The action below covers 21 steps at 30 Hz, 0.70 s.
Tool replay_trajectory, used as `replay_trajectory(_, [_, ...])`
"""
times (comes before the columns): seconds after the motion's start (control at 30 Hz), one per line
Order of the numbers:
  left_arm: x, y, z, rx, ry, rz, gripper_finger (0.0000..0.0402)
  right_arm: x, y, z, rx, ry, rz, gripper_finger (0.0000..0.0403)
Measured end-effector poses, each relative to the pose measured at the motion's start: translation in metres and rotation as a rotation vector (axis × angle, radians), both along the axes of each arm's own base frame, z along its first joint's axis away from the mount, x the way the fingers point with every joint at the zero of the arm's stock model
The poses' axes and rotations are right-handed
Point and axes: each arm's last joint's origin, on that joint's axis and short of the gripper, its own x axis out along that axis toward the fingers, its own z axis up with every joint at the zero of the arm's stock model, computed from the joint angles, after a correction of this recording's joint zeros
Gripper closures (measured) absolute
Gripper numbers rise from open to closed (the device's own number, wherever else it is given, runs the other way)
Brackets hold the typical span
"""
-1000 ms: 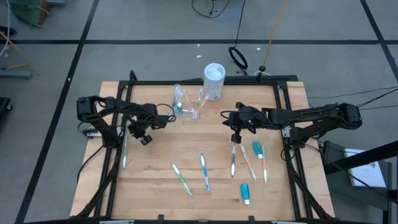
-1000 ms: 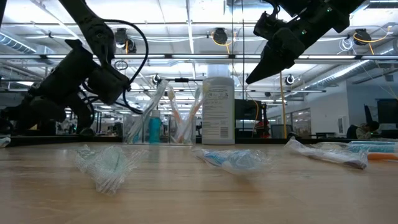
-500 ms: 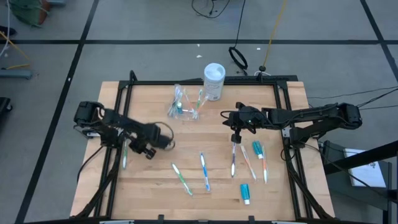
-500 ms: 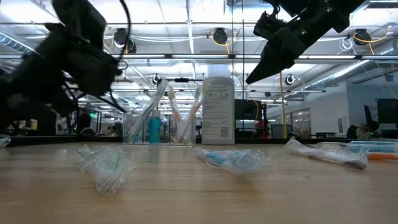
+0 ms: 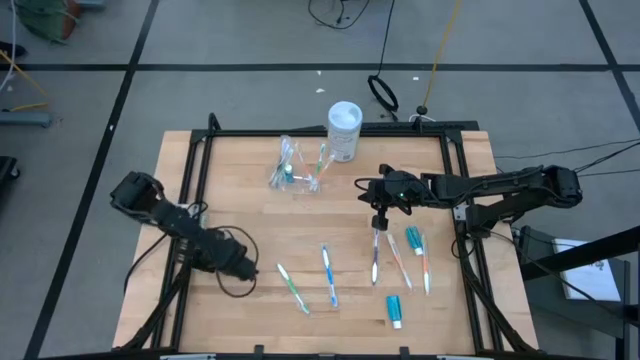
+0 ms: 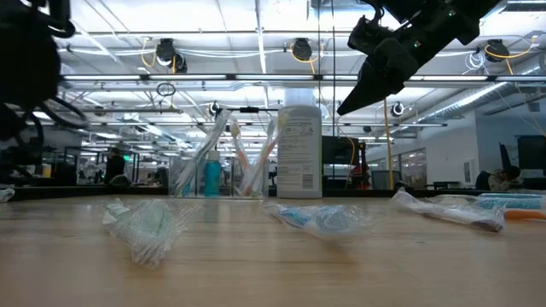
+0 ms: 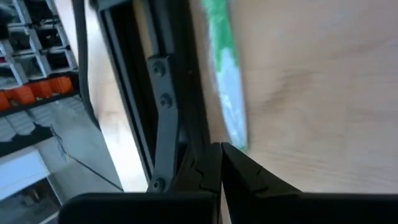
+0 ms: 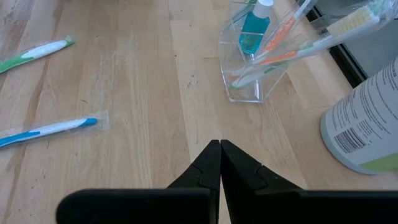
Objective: Pick & Place toothbrushing station
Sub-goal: Put the green toothbrush into the transparent organizer
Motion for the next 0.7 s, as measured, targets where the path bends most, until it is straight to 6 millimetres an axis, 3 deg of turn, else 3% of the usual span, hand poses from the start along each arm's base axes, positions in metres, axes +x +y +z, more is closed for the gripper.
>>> replay_trajectory(0.13, [-0.006, -0.007, -0.003, 0.056, 0.001, 0.03, 0.0398, 0.0, 0.0, 0.0, 0.0, 0.0, 0.0, 0.0399])
replay_trajectory(0.37, [-0.015, -0.008, -0.029, 0.067, -0.125, 0.04, 0.0399, 0.0, 0.0, 0.0, -0.024, 0.005, 0.018, 0.0399])
replay_trajectory(0.7, [0.0, -0.013, -0.019, 0.124, -0.265, -0.075, 0.0396, 0.003, 0.0, 0.004, -0.032, -0.039, 0.019, 0.0399])
